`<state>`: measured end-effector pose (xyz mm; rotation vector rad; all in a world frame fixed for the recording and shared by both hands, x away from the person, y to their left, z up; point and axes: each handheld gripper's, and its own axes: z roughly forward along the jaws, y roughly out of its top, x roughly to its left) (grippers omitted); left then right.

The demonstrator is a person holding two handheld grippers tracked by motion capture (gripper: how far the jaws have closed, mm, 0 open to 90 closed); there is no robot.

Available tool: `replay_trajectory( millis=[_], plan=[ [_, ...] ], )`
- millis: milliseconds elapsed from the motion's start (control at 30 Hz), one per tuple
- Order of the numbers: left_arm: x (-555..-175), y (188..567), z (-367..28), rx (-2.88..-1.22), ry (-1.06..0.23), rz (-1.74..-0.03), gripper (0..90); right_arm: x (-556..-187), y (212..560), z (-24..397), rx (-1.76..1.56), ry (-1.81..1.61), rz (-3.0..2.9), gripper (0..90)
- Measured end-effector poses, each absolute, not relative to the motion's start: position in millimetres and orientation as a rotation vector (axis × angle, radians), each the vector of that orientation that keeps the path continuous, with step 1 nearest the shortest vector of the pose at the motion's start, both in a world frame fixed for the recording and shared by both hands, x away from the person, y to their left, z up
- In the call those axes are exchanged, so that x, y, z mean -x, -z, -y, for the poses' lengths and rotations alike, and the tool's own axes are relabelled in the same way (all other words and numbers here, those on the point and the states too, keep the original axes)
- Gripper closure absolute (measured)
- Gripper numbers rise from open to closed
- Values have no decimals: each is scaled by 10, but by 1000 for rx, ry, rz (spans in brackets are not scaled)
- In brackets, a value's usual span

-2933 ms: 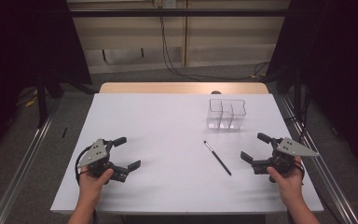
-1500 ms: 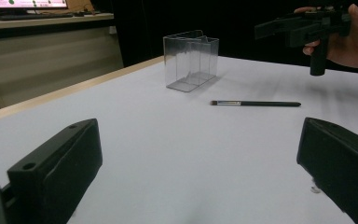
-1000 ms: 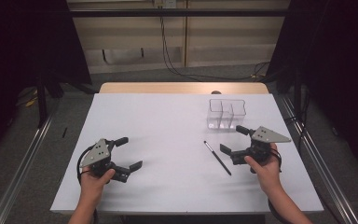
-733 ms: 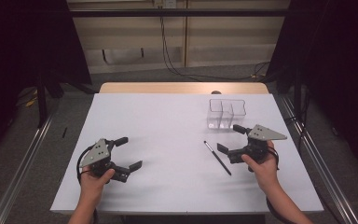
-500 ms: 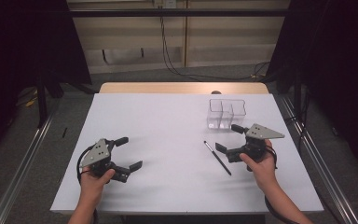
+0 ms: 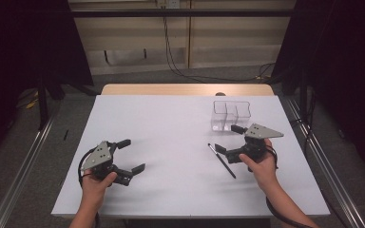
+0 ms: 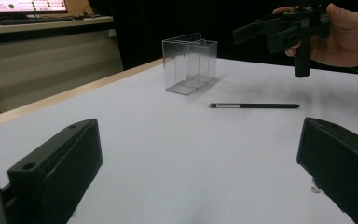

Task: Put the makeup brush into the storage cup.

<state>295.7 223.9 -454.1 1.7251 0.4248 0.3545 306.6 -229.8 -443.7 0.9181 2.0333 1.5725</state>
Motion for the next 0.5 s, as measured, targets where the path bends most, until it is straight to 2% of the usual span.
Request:
replay_trajectory(
  millis=[500],
  plan=[
    [-2957, 4536, -2250, -1717, -356, -425, 0, -3151, 4451, 2184, -945, -1475, -2125, 0]
  ],
)
